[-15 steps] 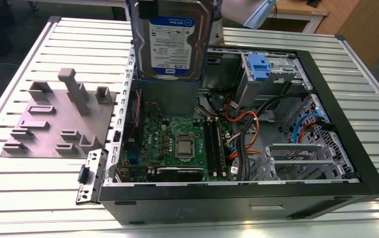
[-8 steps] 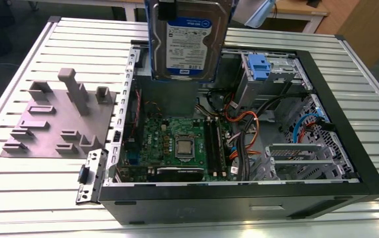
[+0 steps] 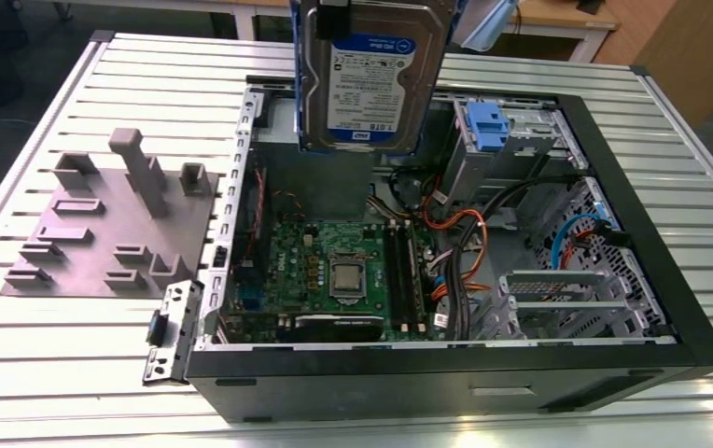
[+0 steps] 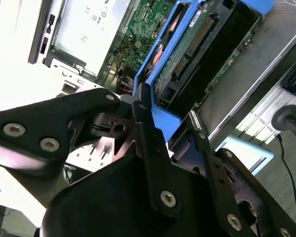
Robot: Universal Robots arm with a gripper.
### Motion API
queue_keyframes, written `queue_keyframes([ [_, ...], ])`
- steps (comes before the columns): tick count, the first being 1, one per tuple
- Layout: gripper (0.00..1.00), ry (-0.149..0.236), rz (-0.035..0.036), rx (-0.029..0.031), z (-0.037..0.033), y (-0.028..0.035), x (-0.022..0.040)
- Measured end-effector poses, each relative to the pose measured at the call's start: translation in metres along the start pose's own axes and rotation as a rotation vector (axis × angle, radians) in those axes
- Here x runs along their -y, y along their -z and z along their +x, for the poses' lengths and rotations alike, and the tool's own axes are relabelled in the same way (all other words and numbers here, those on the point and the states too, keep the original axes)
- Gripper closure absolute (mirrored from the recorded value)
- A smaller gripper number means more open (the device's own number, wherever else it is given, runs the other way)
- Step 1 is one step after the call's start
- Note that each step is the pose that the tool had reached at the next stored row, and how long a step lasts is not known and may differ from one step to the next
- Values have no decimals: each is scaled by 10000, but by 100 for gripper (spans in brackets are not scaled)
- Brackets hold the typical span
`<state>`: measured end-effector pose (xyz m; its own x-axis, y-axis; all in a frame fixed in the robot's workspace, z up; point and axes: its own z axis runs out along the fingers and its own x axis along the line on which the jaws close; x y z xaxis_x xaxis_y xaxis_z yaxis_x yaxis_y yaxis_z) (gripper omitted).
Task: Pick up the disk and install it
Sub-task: 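Insert the disk into the insertion slot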
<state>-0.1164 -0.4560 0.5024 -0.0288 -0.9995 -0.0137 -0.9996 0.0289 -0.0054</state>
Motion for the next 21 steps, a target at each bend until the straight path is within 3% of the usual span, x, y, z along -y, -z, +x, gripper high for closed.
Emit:
queue_keyframes([
  [6, 64, 2, 0, 0, 8, 0, 10],
  [13, 64, 0, 0, 0, 63, 1, 10],
  [21, 64, 0, 0, 0, 218, 3, 15],
])
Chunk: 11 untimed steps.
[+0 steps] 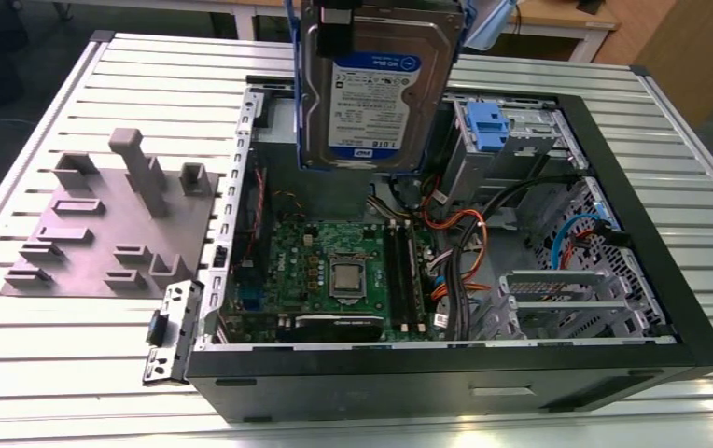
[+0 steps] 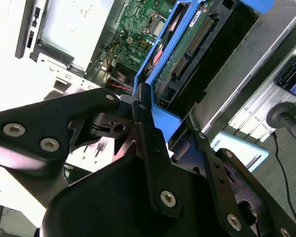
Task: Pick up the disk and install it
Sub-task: 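Insert the disk into the insertion slot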
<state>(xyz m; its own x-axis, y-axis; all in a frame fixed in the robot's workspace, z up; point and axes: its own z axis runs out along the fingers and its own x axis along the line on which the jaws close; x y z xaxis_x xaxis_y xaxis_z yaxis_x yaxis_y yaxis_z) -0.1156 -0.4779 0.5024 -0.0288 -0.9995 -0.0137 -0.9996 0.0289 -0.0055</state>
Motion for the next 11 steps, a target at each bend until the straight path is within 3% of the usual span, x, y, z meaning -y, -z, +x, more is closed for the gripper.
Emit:
queue_keyframes([
  [11, 64, 0, 0, 0, 13, 0, 0],
])
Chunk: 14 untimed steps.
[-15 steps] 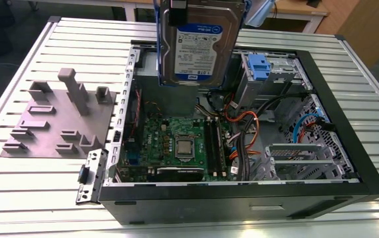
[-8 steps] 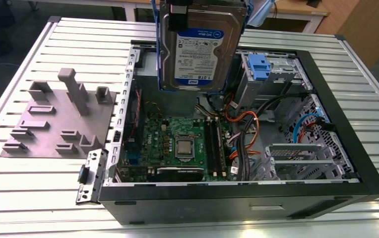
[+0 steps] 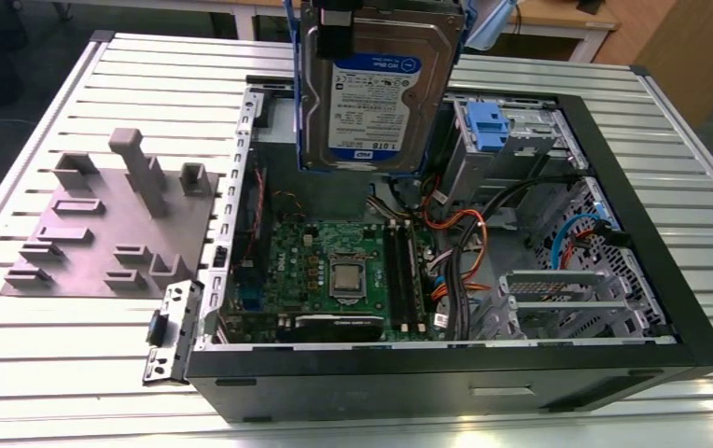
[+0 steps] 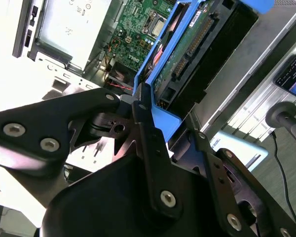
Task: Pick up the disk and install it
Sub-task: 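Insert the disk into the insertion slot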
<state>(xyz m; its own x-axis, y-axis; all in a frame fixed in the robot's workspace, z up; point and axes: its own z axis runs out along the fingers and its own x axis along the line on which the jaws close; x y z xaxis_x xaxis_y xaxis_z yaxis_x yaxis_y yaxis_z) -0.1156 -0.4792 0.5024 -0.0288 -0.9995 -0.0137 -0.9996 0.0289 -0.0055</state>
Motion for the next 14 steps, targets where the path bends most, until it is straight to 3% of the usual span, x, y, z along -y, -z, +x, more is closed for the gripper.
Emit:
queue_keyframes([
  [6, 64, 0, 0, 0, -1, 0, 27],
  [14, 64, 0, 0, 0, -4, -1, 157],
])
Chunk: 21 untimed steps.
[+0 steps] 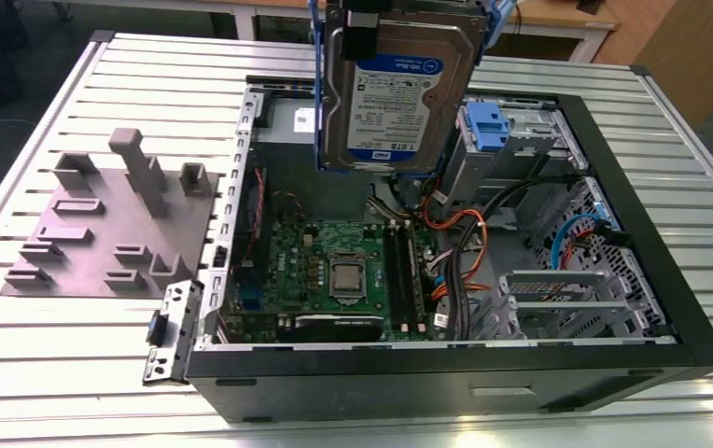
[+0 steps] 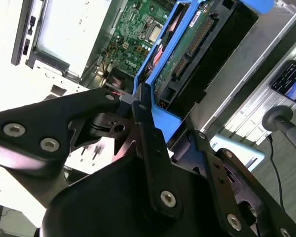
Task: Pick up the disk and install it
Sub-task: 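Insert the disk into the insertion slot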
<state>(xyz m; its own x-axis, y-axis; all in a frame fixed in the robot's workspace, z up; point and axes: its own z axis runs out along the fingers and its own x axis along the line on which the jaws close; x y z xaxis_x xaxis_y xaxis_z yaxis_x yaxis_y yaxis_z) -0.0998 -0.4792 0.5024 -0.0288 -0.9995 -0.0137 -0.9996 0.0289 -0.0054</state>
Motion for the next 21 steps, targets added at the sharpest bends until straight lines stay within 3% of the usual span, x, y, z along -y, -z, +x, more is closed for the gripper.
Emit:
queue_keyframes([
  [17, 64, 0, 0, -9, 43, 1, 9],
  [21, 64, 1, 0, -8, 45, 0, 49],
])
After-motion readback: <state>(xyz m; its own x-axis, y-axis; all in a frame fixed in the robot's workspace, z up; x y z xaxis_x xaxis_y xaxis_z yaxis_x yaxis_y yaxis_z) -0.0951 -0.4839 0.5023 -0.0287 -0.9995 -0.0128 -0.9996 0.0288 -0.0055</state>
